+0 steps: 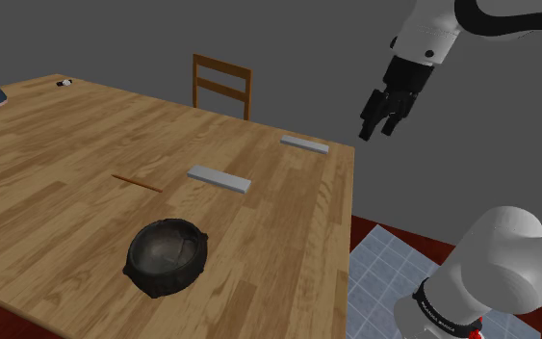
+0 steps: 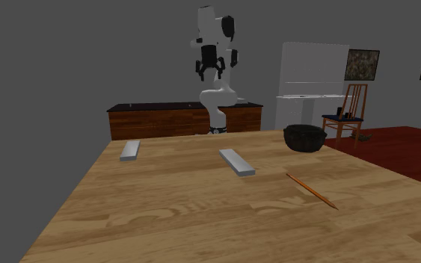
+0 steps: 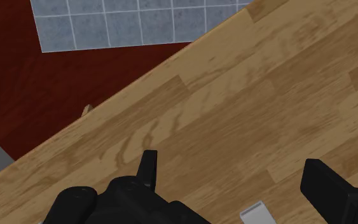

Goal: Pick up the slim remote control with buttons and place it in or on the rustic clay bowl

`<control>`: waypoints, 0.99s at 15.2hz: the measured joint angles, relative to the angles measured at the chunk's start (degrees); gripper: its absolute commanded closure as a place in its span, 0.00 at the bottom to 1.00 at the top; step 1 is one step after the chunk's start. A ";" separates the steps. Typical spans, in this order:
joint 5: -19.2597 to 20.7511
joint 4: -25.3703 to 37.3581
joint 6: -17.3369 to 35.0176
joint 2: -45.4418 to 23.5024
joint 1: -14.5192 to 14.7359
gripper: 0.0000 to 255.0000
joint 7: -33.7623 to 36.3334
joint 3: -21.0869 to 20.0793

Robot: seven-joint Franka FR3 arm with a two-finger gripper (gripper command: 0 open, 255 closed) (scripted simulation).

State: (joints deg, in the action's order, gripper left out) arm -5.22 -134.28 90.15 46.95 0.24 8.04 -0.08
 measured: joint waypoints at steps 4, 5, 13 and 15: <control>-0.15 -0.12 3.36 -3.46 0.64 0.00 -0.79 -0.55; -0.25 -0.08 5.07 -5.27 0.93 0.00 -1.08 -0.86; 0.00 5.59 15.64 -22.13 2.78 0.00 -4.20 -2.59; 0.13 7.34 17.55 -25.93 3.25 0.00 -4.67 -3.18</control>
State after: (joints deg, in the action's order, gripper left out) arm -5.09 -126.94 107.70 21.02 3.49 3.37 -3.25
